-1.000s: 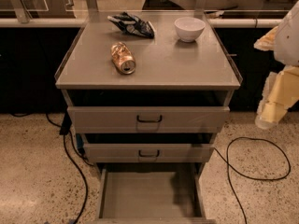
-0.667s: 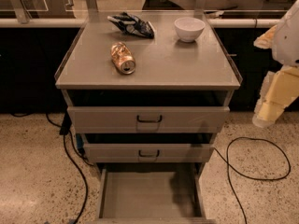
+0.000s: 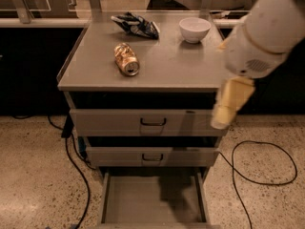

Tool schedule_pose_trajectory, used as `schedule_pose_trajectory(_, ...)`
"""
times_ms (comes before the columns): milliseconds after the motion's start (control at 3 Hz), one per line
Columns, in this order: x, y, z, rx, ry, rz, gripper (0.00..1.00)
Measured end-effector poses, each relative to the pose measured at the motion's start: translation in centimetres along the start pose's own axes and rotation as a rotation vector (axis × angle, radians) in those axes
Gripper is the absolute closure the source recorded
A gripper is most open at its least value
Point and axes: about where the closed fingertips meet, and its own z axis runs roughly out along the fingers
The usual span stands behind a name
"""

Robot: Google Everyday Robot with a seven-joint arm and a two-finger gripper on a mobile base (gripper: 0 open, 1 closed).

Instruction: Place orange can into bottom drawer

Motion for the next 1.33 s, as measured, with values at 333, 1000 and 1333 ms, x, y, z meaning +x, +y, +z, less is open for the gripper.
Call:
schedule_pose_trajectory(333,-6.5,-0.8,5.0,-0.029,-0.066,-0.078,0.0)
schedule_pose_trajectory(1000,-7.7,-1.4,6.5,0.0,-0.108,-0.113,0.0)
schedule_pose_trajectory(1333,-11.7,-4.8,9.9,0.082,-0.196,-0.175,0.0)
